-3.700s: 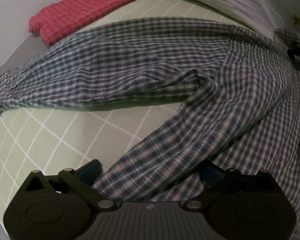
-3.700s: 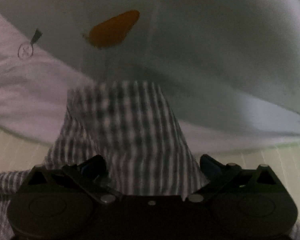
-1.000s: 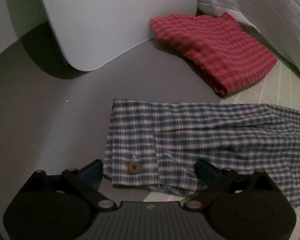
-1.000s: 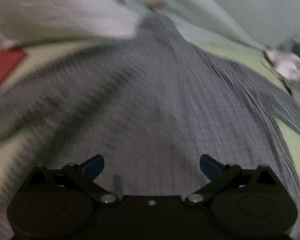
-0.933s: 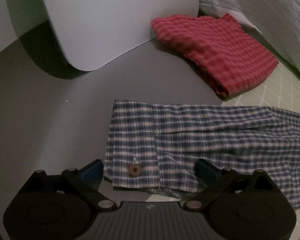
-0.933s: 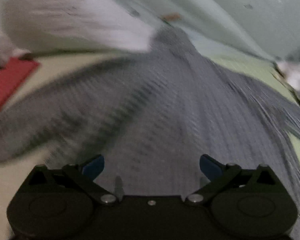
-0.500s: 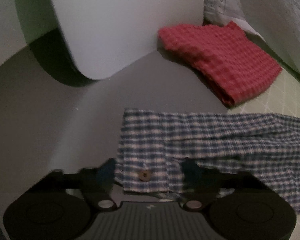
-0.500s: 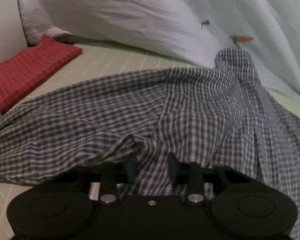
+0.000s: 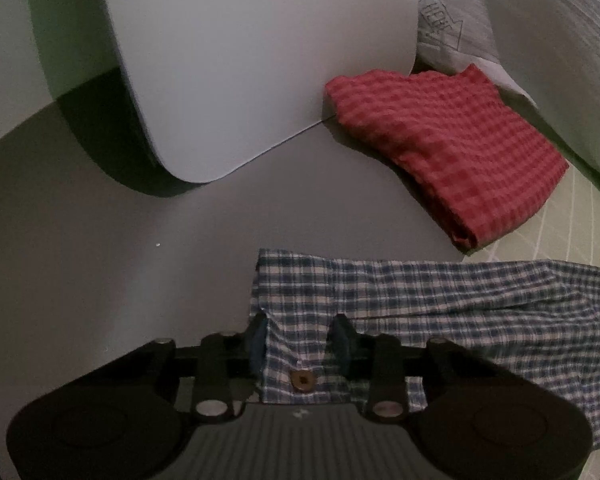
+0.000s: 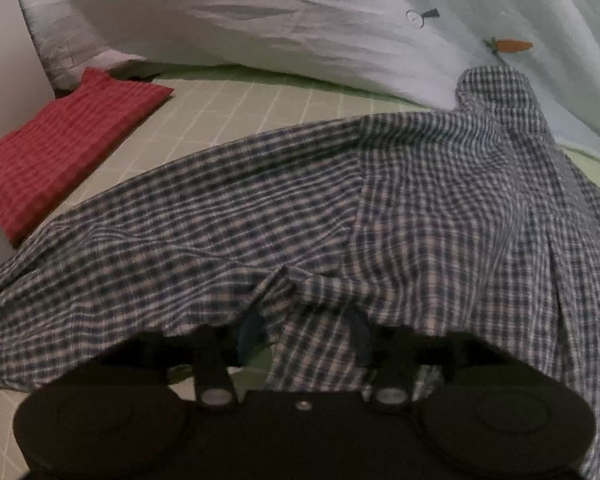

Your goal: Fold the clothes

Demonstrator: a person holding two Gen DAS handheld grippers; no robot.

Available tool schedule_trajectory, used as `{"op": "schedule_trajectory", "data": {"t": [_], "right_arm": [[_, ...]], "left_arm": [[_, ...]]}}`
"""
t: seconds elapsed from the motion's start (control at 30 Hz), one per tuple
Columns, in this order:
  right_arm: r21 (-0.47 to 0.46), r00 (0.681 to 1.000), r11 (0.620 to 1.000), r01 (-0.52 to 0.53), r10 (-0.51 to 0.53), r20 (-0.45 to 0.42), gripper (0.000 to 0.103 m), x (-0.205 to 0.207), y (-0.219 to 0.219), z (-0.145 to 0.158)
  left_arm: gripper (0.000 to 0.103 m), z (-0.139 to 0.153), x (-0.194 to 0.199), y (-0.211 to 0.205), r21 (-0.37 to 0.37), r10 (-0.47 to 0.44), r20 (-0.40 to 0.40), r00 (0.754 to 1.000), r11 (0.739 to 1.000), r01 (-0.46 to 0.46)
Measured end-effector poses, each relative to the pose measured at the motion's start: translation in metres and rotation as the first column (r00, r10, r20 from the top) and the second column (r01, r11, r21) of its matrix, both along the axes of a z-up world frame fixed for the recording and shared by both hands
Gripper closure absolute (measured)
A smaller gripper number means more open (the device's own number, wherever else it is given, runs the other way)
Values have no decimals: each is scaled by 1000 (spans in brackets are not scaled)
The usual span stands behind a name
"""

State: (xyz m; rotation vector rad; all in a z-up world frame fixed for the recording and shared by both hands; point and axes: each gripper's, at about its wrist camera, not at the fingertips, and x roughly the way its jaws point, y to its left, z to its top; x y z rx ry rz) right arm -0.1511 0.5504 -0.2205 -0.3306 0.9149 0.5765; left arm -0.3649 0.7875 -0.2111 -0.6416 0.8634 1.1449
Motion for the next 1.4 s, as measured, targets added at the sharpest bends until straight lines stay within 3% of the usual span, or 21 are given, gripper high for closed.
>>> {"op": "schedule_trajectory", "data": {"t": [0.07,0.13,0.17,0.2,0.23,0.3,0.43,0.5,0.6,0.63,0.7,0.77,0.87,0.93,0.97,1.03,1.13,1.23,1.4], "right_arm": [[-9,1000,1000,-7,7,-10,64,1,1,-4],[-9,1000,1000,-3,3,-12,64,3,1,-6],[-7,1000,1000,-1,1,-12,72,4,1,-6],[-1,1000,1000,2,-2,-13,90,5,2,-6],[7,1000,1000,5,-5,-15,93,6,2,-6],[41,1000,999,12,-11,-27,99,9,2,-3],[172,999,985,-29,32,-14,100,10,1,16],[140,998,989,-54,58,-20,96,11,7,14],[105,995,994,-37,46,-84,87,16,7,1],[101,994,995,-25,35,-104,83,17,5,-3],[116,994,993,-5,18,-112,54,17,-3,0],[121,995,993,3,9,-101,41,17,-11,7],[112,995,993,27,-16,-94,28,19,-24,15],[104,995,993,48,-38,-92,25,20,-32,20],[100,995,993,58,-49,-91,25,21,-36,22],[95,993,993,77,-68,-92,25,22,-45,23],[91,990,990,107,-97,-102,25,22,-59,23],[101,986,985,138,-128,-104,25,23,-73,25],[118,978,975,190,-178,-107,25,23,-98,29]], "left_arm": [[57,0,-3,-1,-17,7,12,1000,1000,-7],[53,-1,-4,-3,-19,3,16,1000,1000,-3],[53,-2,-3,-4,-14,-2,12,1000,1000,3],[53,-3,-2,-5,-10,-8,8,1000,1000,8],[54,-4,-2,-6,-5,-13,4,1000,1000,13],[55,-3,-2,-5,-4,-9,9,1000,1000,9],[54,-1,-6,-2,-23,9,32,999,1000,-8],[49,0,-8,-1,-33,11,45,999,999,-10],[25,-1,-6,-4,-54,-18,52,998,998,21],[22,-2,-5,-6,-60,-26,48,999,998,28],[22,-6,-1,-11,-42,-39,19,999,998,40],[23,-8,3,-15,-23,-43,-8,999,999,43],[36,-6,6,-15,-9,-11,-21,1000,1000,11],[59,-3,7,-14,-2,-1,-22,1000,1000,0],[66,-1,9,-13,-2,1,-25,1000,1000,-1],[87,3,9,-8,-27,7,17,1000,1000,-7],[92,13,12,-5,-47,9,88,996,999,-5],[93,34,27,-11,-7,-52,136,989,999,54],[93,68,68,-51,23,-245,248,937,969,247]]}}
